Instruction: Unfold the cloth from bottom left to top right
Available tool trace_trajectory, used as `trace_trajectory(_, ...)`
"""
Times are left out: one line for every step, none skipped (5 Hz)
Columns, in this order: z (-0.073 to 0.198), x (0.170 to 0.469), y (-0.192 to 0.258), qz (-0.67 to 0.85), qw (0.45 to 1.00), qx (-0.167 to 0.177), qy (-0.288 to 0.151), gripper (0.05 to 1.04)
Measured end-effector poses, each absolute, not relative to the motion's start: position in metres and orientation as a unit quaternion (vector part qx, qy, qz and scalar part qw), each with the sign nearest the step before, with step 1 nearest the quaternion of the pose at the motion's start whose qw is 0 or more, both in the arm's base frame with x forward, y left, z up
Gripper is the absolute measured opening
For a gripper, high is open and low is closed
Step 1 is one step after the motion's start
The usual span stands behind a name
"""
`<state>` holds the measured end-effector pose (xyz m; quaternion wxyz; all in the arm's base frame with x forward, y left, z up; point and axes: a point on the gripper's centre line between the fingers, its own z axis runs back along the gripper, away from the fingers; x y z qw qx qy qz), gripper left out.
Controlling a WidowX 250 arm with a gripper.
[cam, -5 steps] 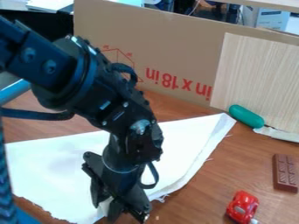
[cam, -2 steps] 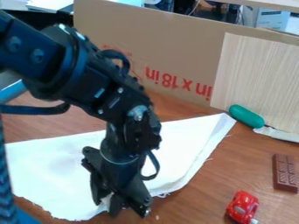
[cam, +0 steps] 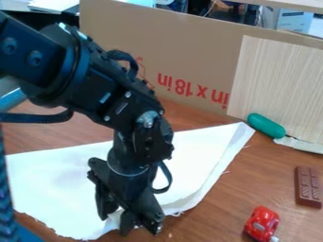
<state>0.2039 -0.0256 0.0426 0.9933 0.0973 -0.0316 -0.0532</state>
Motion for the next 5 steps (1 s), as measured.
trace_trajectory(0.043,0.204,-0.026,-0.055,0.993,0.098,-0.032,0.406)
trace_trajectory(0.042,0.205,-0.026,-0.058,0.993,0.095,-0.034,0.178)
trace_trajectory(0.047,0.211,-0.022,-0.045,0.995,0.08,-0.033,0.067)
trace_trajectory(0.052,0.217,-0.015,-0.039,0.997,0.056,-0.027,0.054)
trace_trajectory(0.056,0.223,-0.006,-0.028,0.999,0.025,-0.007,0.054)
